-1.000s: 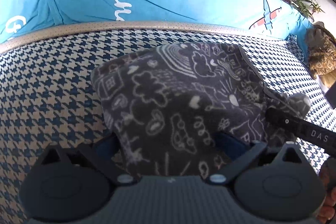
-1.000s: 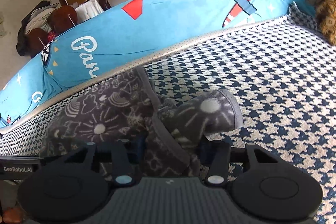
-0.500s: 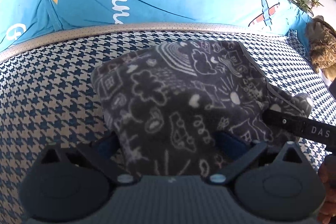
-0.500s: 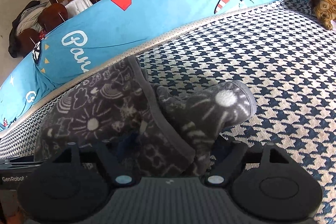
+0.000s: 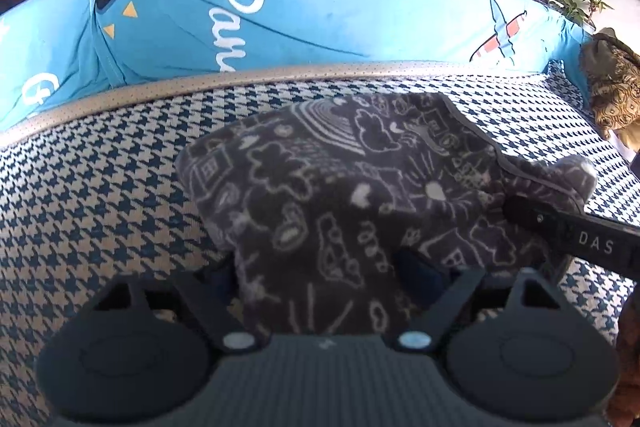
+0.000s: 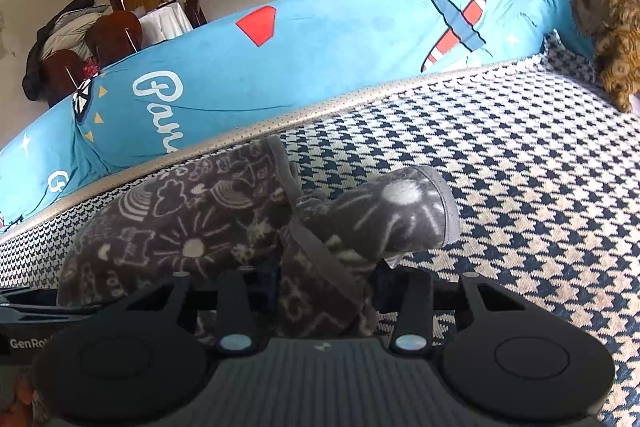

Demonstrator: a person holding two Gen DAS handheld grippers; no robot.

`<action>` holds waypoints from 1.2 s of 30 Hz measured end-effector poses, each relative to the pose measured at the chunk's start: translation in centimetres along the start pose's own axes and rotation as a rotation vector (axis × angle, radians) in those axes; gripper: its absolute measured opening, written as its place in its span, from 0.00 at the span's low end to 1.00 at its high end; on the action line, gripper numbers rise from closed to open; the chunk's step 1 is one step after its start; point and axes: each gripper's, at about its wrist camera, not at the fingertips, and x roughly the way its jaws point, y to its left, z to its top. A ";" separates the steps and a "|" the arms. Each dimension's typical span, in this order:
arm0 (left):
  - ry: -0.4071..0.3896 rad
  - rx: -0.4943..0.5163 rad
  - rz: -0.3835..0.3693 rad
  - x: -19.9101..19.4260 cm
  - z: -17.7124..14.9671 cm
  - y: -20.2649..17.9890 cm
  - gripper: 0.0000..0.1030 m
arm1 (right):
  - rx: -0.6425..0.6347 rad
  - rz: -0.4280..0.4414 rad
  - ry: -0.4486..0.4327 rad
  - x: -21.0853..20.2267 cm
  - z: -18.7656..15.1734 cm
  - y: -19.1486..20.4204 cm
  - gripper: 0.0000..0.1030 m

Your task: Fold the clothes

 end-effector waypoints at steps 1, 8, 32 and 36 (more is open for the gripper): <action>-0.007 0.001 0.004 -0.3 0.0 0.0 0.70 | -0.024 0.002 -0.023 -0.4 0.1 0.4 0.39; -0.059 0.014 0.048 -2.1 0.3 0.0 0.59 | -0.115 0.021 -0.133 -2.4 0.9 2.8 0.38; -0.026 -0.133 0.007 -3.1 1.0 5.0 0.96 | 0.200 -0.003 0.079 0.9 0.7 -1.7 0.53; 0.009 -0.190 -0.057 -2.0 0.6 5.9 0.99 | 0.260 0.015 0.105 0.9 0.5 -2.6 0.62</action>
